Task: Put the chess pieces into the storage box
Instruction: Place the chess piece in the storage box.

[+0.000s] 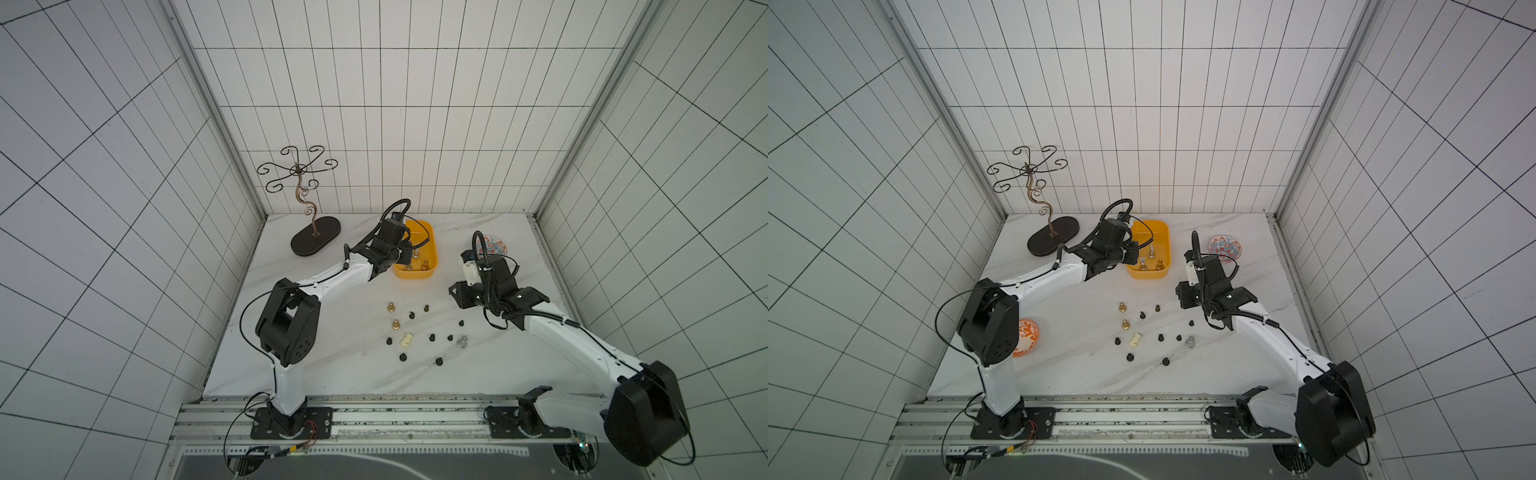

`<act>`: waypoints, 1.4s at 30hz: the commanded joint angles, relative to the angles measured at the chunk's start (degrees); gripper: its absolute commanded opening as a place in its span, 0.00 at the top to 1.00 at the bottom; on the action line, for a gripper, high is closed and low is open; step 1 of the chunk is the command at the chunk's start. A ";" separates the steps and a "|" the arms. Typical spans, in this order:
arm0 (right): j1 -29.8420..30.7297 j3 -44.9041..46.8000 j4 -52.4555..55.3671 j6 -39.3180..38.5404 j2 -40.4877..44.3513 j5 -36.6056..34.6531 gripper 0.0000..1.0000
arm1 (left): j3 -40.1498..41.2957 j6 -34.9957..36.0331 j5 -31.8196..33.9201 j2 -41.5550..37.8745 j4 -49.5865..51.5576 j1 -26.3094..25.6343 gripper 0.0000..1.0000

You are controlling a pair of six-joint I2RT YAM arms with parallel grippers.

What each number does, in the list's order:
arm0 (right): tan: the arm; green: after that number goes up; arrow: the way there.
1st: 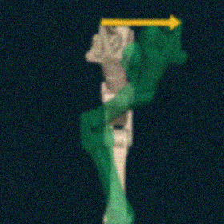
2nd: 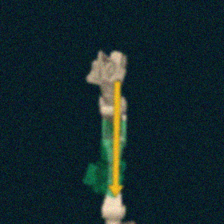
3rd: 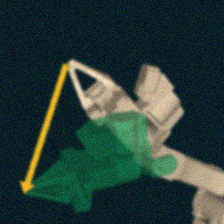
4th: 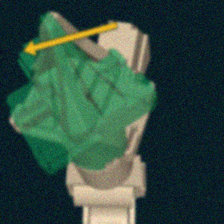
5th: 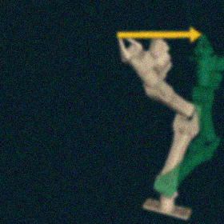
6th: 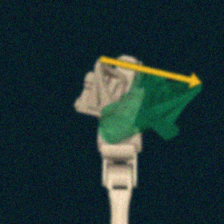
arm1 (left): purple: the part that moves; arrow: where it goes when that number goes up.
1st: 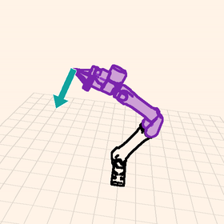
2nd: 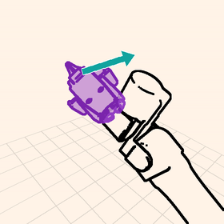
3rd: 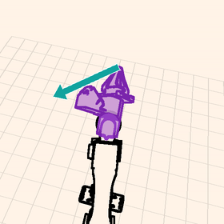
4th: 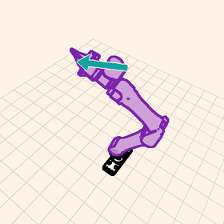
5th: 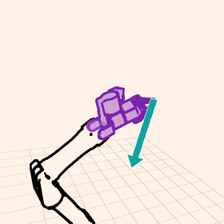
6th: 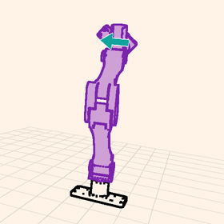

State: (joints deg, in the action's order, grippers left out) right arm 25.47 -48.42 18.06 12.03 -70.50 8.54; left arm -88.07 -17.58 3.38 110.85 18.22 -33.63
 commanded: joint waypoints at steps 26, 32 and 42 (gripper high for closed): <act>-0.78 0.35 4.33 -0.70 -0.22 1.57 0.67 | -21.26 -1.14 -6.21 25.49 -3.36 4.79 0.81; -0.78 0.39 4.58 -0.68 0.27 1.40 0.67 | -21.43 -1.31 -6.27 24.36 -3.34 4.99 0.72; -0.78 -0.42 6.09 -0.61 1.43 0.39 0.66 | -17.84 -0.87 -6.30 16.09 -4.15 5.04 0.71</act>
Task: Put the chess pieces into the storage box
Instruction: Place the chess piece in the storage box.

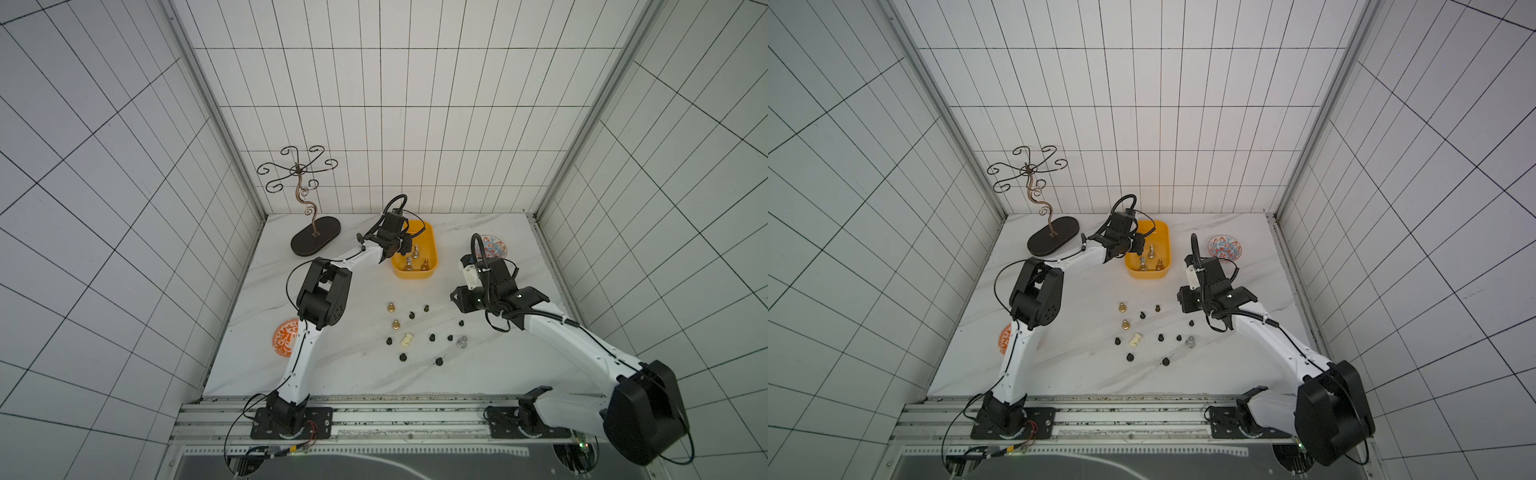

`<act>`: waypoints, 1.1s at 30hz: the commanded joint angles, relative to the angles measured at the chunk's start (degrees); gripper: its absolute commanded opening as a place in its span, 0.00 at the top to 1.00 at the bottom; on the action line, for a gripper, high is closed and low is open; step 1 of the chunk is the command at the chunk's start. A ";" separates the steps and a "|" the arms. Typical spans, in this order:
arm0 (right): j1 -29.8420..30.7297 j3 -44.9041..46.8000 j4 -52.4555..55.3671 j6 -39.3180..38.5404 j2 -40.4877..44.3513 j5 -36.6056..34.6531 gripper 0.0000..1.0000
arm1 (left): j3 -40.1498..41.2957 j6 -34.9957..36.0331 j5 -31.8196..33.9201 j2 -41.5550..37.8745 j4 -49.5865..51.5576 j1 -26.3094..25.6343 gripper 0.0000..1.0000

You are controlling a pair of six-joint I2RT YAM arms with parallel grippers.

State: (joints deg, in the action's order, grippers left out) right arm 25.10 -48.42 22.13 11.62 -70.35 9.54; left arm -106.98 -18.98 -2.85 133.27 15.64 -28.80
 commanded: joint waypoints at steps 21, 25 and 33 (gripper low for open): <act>-0.41 4.29 4.16 4.26 7.82 -5.28 0.66 | 30.16 0.44 1.62 -36.26 -6.48 -0.03 0.69; -0.41 5.12 5.26 5.99 8.29 -6.50 0.66 | 35.80 0.42 2.22 -40.50 -6.43 -0.63 0.67; -0.93 8.09 6.34 9.51 9.85 -7.94 0.66 | 44.87 -1.52 2.87 -47.56 -4.09 -1.61 0.67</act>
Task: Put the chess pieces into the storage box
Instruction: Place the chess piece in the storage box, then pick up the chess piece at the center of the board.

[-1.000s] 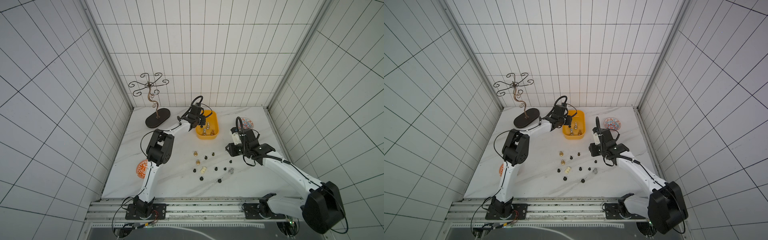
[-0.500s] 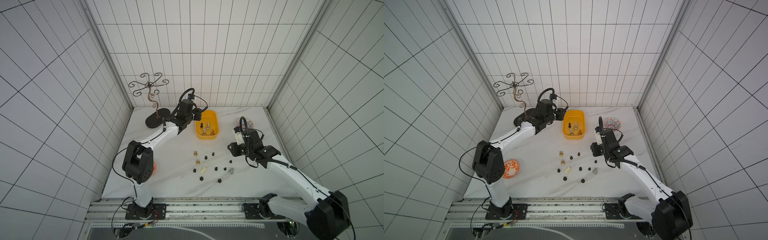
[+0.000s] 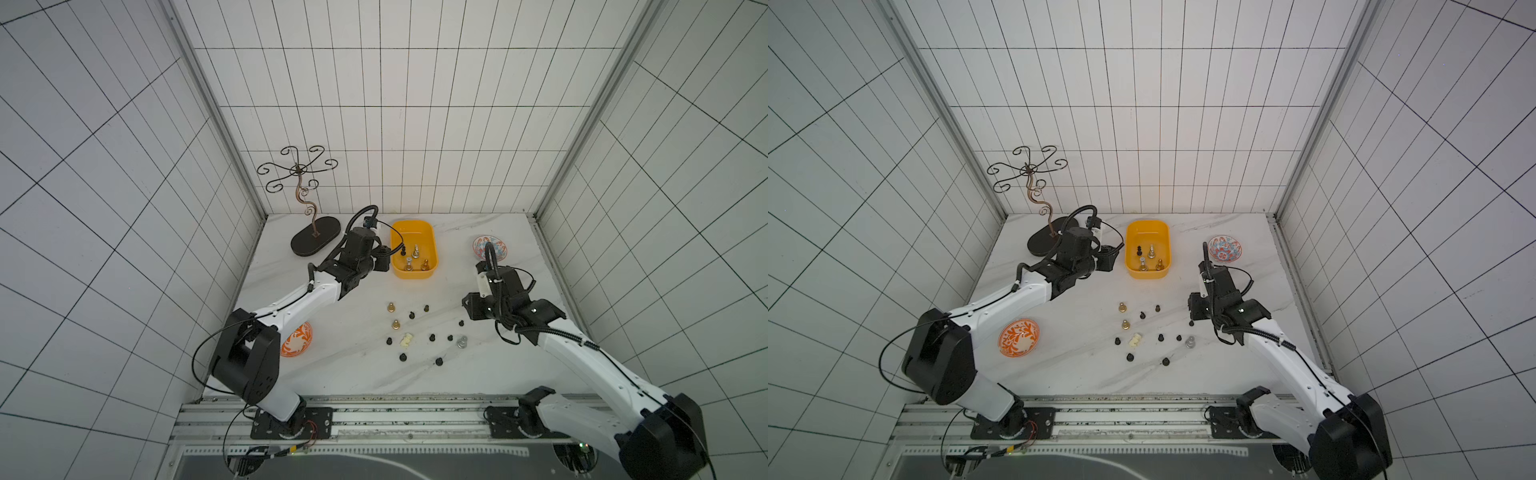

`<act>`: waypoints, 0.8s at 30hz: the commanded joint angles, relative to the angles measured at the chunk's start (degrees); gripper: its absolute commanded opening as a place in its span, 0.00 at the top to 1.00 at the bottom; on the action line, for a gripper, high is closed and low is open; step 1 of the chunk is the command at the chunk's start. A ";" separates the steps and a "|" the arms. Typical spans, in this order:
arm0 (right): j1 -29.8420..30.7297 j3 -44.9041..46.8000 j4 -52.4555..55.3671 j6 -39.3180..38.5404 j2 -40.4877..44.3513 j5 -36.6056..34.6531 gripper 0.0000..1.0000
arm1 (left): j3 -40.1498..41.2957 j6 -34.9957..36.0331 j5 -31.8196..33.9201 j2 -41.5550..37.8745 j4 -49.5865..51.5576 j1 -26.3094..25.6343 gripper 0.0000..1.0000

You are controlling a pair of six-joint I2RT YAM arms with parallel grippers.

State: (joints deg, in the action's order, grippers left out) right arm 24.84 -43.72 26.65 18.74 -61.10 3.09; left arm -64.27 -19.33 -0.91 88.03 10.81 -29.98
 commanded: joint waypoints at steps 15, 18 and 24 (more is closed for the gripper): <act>0.76 7.97 3.52 9.63 1.55 1.04 0.64 | 12.82 -4.70 1.61 -9.95 2.52 -2.52 0.67; 2.31 9.39 3.07 12.27 2.15 0.62 0.64 | 13.96 -5.27 1.69 -10.65 2.69 -2.80 0.67; 4.64 10.88 3.58 15.17 2.45 -1.74 0.63 | 15.57 -6.13 1.76 -11.51 2.99 -3.89 0.67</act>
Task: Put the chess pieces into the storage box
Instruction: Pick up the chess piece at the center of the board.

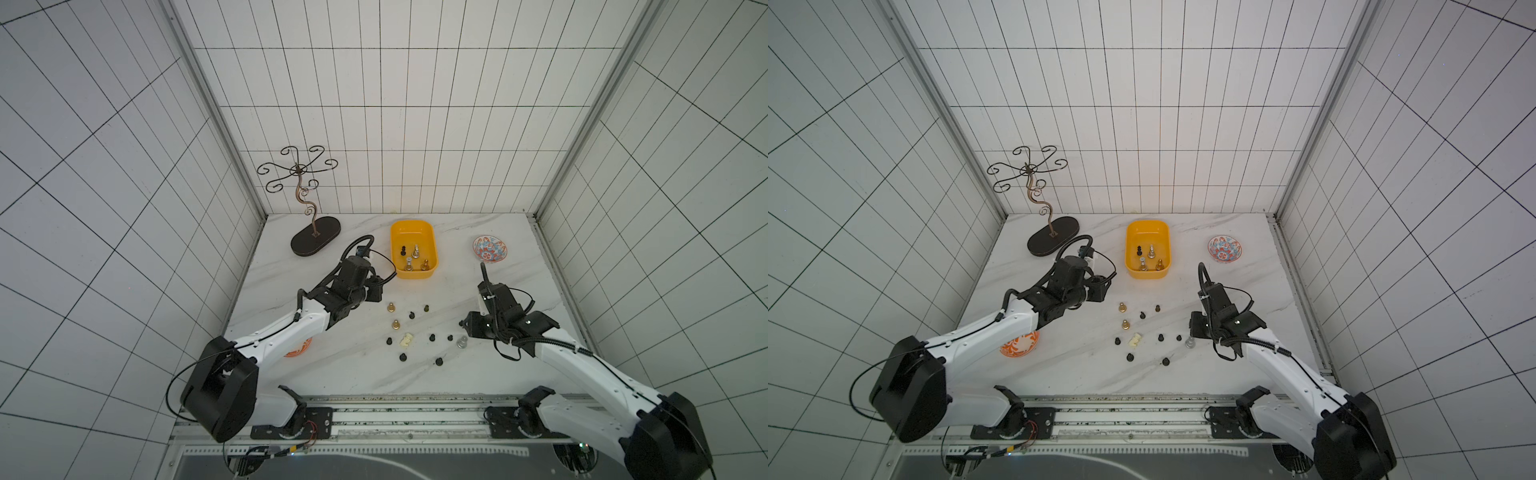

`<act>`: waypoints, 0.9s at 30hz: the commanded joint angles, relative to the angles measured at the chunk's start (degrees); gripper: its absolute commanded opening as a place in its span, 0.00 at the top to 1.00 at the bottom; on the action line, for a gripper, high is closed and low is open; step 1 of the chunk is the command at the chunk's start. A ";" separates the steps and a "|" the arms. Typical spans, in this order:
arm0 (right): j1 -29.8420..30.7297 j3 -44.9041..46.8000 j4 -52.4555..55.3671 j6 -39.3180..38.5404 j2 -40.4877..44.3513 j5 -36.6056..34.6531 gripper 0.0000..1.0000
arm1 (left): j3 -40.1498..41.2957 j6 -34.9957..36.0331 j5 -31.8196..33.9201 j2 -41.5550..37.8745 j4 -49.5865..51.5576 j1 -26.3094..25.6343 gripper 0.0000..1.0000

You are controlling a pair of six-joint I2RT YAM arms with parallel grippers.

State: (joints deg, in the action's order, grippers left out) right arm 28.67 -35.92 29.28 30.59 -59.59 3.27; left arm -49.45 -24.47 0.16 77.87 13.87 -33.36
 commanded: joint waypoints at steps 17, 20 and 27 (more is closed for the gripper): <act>4.31 4.52 0.09 4.27 -0.67 -1.95 0.62 | 2.93 -2.19 1.96 -2.27 0.41 -2.08 0.67; 5.28 4.28 -0.17 4.40 -1.87 -2.11 0.63 | 3.53 -2.32 1.99 -2.50 0.34 -2.11 0.67; 6.35 4.61 -0.29 4.98 -3.95 -3.66 0.63 | 3.70 -2.34 1.77 -2.52 0.21 -2.10 0.67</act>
State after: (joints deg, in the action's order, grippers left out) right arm 34.30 -34.02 28.93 34.35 -62.94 1.41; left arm -46.13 -26.17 1.34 76.47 14.39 -35.27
